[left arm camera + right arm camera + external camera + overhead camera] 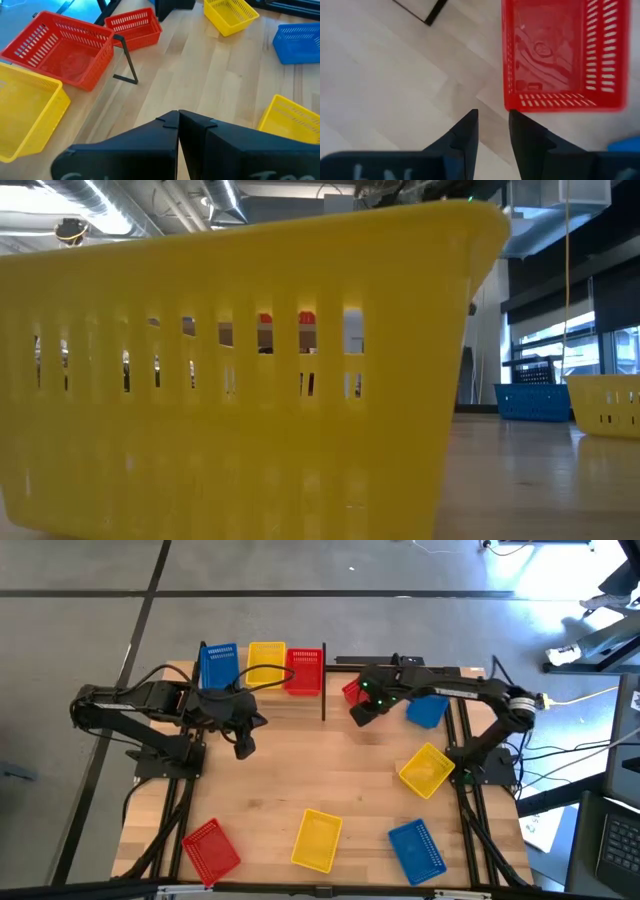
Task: Stack baskets on shelf by color
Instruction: Stack the top red bin on top of the red bin on the shelf
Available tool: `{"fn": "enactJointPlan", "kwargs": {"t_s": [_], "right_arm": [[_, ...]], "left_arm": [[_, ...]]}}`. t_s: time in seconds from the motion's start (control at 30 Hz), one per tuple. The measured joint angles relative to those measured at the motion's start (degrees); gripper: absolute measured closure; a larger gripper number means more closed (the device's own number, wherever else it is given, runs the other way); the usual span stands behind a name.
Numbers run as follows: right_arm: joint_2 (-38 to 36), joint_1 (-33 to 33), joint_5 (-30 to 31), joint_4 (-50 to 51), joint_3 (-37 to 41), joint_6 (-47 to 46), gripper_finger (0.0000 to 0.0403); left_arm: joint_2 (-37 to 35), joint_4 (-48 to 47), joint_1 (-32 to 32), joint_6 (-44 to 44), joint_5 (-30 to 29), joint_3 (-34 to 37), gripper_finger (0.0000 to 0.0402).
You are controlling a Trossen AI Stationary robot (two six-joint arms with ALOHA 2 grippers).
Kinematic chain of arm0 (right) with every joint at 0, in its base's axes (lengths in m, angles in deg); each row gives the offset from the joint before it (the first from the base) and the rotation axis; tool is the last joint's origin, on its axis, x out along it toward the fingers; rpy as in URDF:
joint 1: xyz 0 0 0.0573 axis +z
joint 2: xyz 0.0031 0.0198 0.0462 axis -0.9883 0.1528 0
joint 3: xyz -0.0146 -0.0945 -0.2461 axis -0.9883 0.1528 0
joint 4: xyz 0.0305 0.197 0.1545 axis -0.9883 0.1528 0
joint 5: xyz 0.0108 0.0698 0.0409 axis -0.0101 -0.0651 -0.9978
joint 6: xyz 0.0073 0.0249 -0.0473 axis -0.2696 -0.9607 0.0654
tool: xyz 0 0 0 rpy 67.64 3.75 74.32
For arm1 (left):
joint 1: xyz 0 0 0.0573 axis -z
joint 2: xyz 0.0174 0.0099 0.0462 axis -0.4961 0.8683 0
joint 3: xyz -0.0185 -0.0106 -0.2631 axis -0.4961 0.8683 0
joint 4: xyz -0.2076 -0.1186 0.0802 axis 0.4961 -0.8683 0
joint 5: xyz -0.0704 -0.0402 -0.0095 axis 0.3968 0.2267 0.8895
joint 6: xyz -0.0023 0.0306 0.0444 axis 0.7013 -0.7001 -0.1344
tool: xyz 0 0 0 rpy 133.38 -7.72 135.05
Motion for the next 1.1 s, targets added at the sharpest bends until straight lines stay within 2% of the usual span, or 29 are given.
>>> {"fn": "enactJointPlan", "kwargs": {"t_s": [0.33,0.57,0.73,1.1], "right_arm": [[8.29,-2.09,0.04,-2.46,0.00,3.60,0.0299],[10.36,-2.16,0.33,-4.41,0.00,5.70,0.0299],[11.39,-2.89,3.55,-5.22,0.00,5.85,0.0299],[15.78,-4.25,2.73,-6.16,0.00,8.92,0.0299]], "left_arm": [[0.00,-0.02,0.00,-0.02,0.00,0.00,0.0402],[0.00,-0.04,0.00,-0.02,0.00,0.00,0.0402],[0.02,-0.11,0.00,-0.04,0.00,0.00,0.0402],[0.02,-0.34,-0.02,-0.04,0.00,0.00,0.0401]]}}
